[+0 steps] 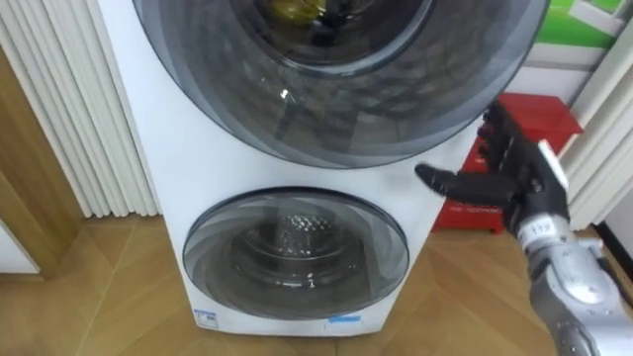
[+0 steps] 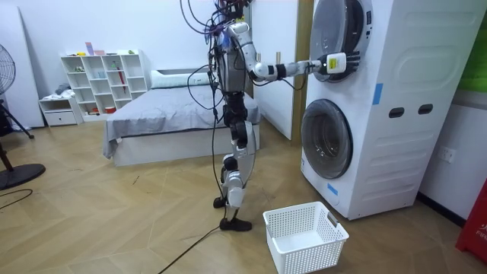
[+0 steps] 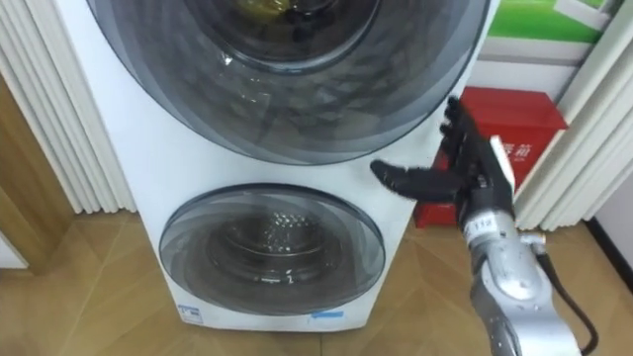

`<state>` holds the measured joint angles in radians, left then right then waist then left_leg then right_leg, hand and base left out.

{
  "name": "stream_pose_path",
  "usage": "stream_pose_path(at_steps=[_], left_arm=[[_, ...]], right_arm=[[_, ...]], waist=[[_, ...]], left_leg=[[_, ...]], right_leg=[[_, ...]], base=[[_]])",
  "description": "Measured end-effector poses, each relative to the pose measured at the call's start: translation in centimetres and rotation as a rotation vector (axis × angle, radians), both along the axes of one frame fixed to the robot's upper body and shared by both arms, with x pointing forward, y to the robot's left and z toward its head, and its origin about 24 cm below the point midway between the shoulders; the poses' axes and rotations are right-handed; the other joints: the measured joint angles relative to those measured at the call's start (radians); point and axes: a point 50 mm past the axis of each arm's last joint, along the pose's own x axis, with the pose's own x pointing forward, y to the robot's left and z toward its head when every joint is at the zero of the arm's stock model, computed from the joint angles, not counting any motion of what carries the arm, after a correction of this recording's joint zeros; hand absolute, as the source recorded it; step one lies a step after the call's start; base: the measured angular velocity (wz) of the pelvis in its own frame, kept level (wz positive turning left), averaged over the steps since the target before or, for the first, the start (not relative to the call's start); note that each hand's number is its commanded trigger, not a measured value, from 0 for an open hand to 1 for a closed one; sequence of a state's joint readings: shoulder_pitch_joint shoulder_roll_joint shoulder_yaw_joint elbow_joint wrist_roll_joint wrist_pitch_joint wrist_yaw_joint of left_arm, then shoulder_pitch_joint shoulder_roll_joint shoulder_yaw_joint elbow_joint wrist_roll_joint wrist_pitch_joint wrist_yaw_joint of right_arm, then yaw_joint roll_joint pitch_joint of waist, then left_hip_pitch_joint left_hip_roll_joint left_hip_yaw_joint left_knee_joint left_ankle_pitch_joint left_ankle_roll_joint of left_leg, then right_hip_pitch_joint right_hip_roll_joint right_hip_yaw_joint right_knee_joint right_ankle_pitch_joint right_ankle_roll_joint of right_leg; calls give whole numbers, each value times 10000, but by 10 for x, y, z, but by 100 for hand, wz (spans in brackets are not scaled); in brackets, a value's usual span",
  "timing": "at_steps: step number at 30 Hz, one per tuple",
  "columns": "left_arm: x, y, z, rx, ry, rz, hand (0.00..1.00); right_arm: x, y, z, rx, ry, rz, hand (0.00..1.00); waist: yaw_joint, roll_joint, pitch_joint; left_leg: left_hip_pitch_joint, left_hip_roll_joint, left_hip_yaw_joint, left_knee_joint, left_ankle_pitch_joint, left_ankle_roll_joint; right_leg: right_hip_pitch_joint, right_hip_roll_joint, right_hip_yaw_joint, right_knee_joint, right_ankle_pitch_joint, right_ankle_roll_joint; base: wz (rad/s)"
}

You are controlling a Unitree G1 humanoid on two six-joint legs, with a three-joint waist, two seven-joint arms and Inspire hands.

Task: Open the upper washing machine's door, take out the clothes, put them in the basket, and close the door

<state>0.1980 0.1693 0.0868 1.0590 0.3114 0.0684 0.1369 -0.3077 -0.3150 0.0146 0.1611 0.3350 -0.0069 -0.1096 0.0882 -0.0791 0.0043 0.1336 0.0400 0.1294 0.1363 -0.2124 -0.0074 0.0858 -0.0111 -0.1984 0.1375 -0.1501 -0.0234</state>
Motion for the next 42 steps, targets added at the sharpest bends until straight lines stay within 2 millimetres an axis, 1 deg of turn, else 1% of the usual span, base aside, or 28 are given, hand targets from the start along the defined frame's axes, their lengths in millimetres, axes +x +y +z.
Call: stream_pose_path(at_steps=[1, 3, 5, 8, 9, 11, 13, 18, 20, 26, 28, 31, 33, 34, 36, 38, 42], left_arm=[[0, 0, 0, -1, -7, -7, 0], [0, 0, 0, 2, -5, -16, 0], [-5, 0, 0, 19, 142, -68, 0], [-7, 0, -1, 25, 334, -100, 0], [-7, 0, -1, 18, 343, -102, 0], [-6, -1, -1, -30, 351, -144, 0], [-6, 0, -1, -17, 369, -166, 0], [-2, -1, -1, -5, 317, -223, 0], [-2, -1, -1, -13, 289, -225, 0], [-1, -2, -1, -36, 262, -373, 0], [3, -2, -1, -37, 185, -430, 0], [2, -2, 0, 89, 167, -397, 0], [-1, -1, 0, 194, 214, -364, 0], [-1, -1, 0, 231, 206, -365, 0], [-2, -1, 0, 296, 194, -344, 0], [-4, -2, -1, 278, 254, -434, 0], [-9, -3, -1, 207, 320, -590, 0]], right_arm=[[0, 2, 6, 0, -213, 83, 0], [1, 1, 9, -10, -327, 16, 0], [1, 3, 16, -179, -594, 10, 0], [-1, 6, 26, -208, -968, 106, 0], [-1, 7, 27, -209, -1036, 136, 0], [-3, 10, 35, -390, -1324, 195, 0], [-4, 13, 40, -441, -1507, 266, 0], [-8, 18, 51, -456, -1906, 466, 0], [-10, 20, 56, -576, -2044, 507, 0], [-17, 26, 69, -815, -2642, 699, 0], [-24, 28, 69, -819, -2763, 785, 0], [-36, 32, 69, -900, -2924, 1193, 0], [-40, 34, 69, -907, -2922, 1437, 0], [-42, 35, 68, -913, -2920, 1563, 0], [-43, 38, 66, -889, -2866, 1749, 0], [-47, 40, 63, -697, -2792, 2043, 0], [-52, 45, 62, -318, -2919, 2613, 0]], waist=[[15, -3, -1], [19, -1, -2], [-4, 0, -2], [-20, 9, -7], [-27, 12, -10], [-36, 44, -43], [-61, 60, -51], [-147, 60, -54], [-254, 61, -55], [-312, 61, -56], [-317, 52, -64], [-315, 52, -71], [-313, 57, -120], [-313, 56, -166], [-311, 59, -170], [-317, 87, -178], [-370, 159, -140]], left_leg=[[-11, -3, -18, 0, 0, 0], [-2, -9, -23, 0, 0, 0], [-15, -11, -12, 0, 0, 0], [-23, 1, 1, 1, 0, 0], [-28, 5, 3, 2, 0, 0], [-94, 12, 9, 3, 1, -1], [-118, 17, 38, 5, 1, -1], [-172, 30, 49, 5, 1, -1], [-160, 33, 59, 5, 1, -1], [-130, 39, 69, 6, 1, -1], [-126, 52, 75, 5, 1, -1], [-86, 83, 80, -1, 1, -1], [-25, 110, 91, -6, 0, -2], [2, 129, 85, -6, 0, -3], [99, 157, 93, -2, -1, -4], [210, 184, 123, 6, -2, -6], [310, 210, 258, 15, -2, -6]], right_leg=[[-5, 9, -1, -3, 0, 0], [1, 9, -5, -1, 0, 0], [-30, -5, 26, 2, 0, 0], [-67, -12, 17, 0, 0, 0], [-77, -10, 14, 0, 0, 0], [-197, -4, 17, 26, 0, 0], [-229, 5, 37, 26, 0, 0], [-365, 18, 84, 101, 0, 0], [-363, 16, 101, 129, 0, 0], [-390, 32, 126, 126, 0, 0], [-391, 53, 251, 126, 0, 0], [-370, 98, 346, 127, 1, -3], [-341, 130, 392, 134, 3, -6], [-323, 152, 469, 135, 5, -9], [-265, 192, 595, 141, 18, -28], [-161, 225, 586, 129, 18, -28], [-88, 247, 596, 124, 18, -28]], base=[[3], [-2], [-6], [-10], [-9], [-10], [-8], [-6], [0], [-7], [-3], [-15], [-14], [-11], [-14], [-8], [-7]])
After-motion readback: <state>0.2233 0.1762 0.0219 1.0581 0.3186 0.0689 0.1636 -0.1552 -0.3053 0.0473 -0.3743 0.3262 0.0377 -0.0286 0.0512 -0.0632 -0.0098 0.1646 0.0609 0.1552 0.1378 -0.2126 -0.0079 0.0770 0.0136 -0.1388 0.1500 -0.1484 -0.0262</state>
